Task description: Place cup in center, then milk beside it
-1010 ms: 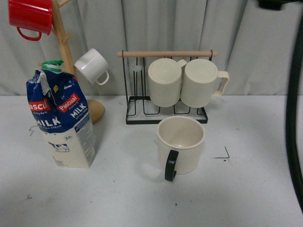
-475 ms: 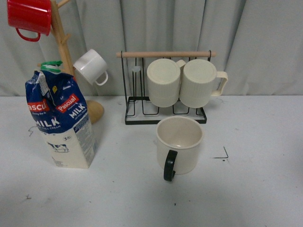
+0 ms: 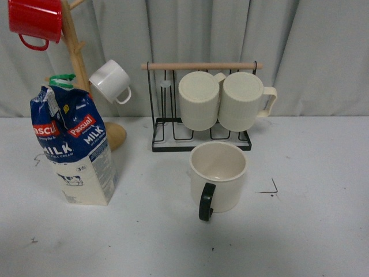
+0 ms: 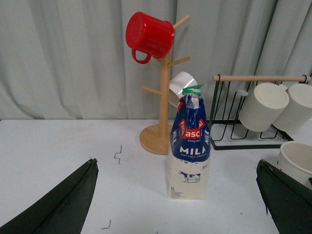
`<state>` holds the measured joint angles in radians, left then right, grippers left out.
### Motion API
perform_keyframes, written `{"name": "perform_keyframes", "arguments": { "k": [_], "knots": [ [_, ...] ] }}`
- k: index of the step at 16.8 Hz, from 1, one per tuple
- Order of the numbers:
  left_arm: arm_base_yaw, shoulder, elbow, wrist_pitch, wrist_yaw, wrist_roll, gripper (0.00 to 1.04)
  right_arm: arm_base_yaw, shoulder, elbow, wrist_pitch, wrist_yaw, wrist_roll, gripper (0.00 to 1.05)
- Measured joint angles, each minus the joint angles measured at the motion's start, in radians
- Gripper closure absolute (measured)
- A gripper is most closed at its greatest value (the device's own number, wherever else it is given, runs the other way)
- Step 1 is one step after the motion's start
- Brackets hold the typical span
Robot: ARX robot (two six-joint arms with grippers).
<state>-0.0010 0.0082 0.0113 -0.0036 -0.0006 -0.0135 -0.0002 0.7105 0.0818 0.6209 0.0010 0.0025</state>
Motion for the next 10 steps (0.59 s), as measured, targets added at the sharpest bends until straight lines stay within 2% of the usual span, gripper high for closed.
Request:
{"name": "perform_keyframes", "arguments": {
  "k": [3, 4, 7, 10],
  "knots": [
    [0.000, 0.000, 0.000, 0.000, 0.000, 0.000, 0.07, 0.000, -0.119, -0.037, -0.071, 0.000, 0.000, 1.03],
    [0.000, 0.000, 0.000, 0.000, 0.000, 0.000, 0.07, 0.000, -0.130, -0.069, -0.047, 0.000, 0.000, 1.03],
    [0.000, 0.000, 0.000, 0.000, 0.000, 0.000, 0.07, 0.000, -0.254, -0.070, -0.158, 0.000, 0.000, 1.03],
    [0.000, 0.000, 0.000, 0.000, 0.000, 0.000, 0.07, 0.000, -0.289, -0.070, -0.203, 0.000, 0.000, 1.03]
  ]
}}
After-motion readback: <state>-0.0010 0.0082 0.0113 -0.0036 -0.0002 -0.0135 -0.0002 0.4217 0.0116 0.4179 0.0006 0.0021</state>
